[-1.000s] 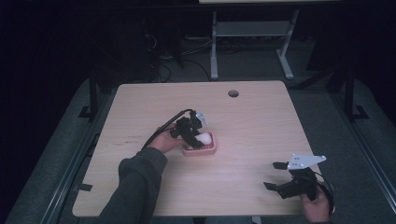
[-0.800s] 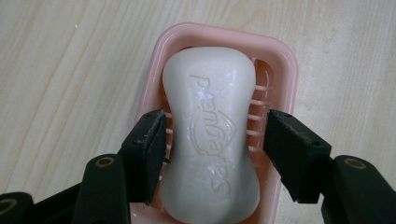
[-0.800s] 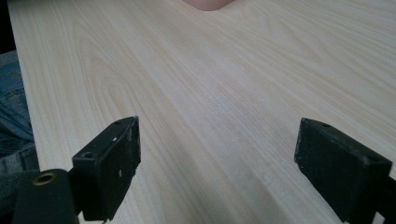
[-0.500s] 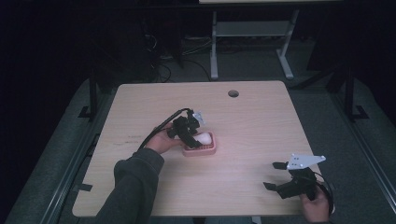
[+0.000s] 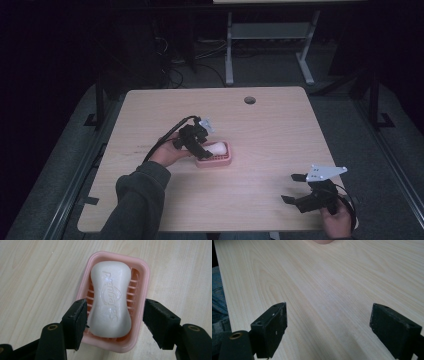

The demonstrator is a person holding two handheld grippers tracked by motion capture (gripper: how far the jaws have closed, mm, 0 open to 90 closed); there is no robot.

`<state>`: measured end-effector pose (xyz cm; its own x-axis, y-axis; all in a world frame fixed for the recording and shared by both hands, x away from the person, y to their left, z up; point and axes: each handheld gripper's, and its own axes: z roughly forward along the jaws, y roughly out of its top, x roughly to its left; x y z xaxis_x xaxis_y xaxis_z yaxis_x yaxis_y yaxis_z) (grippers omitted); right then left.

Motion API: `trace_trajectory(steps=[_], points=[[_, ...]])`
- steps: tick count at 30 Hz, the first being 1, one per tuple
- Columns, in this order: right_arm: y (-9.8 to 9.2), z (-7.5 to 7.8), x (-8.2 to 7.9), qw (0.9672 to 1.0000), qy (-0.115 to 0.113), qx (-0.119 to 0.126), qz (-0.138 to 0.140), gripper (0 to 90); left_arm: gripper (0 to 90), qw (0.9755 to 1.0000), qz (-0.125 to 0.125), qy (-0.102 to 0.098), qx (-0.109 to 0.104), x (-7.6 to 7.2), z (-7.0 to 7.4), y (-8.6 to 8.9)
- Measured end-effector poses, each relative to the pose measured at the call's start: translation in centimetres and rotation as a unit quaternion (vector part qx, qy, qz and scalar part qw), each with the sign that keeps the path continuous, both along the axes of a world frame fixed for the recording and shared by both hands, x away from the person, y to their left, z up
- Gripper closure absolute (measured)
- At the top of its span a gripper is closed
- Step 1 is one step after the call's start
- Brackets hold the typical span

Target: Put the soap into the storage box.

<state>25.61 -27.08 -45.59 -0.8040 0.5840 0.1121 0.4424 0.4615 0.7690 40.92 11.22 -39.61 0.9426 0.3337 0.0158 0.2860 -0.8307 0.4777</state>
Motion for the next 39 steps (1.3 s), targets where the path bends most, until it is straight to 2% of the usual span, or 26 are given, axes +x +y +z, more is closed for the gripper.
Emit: trace_trajectory(steps=[5, 13, 17, 39], points=[[-0.1, 0.0, 0.0, 1.0000, 0.001, 0.001, -0.003, 14.2, 34.4, 1.0000, 0.001, 0.001, 0.007, -0.2, 0.0, 0.3], [-0.1, 0.0, 0.0, 1.0000, -0.001, -0.001, -0.005, 14.1, 33.9, 1.0000, 0.006, -0.002, -0.005, -1.0, 0.3, 1.3], [-0.1, 0.0, 0.0, 1.0000, 0.000, -0.001, -0.005, 14.2, 32.9, 0.9999, 0.009, 0.004, -0.001, -1.3, 0.1, 1.7], [-0.1, -0.1, 0.0, 0.9999, 0.001, -0.004, -0.013, 14.1, 29.6, 0.9999, 0.015, 0.001, -0.001, -2.7, 0.0, 3.4]])
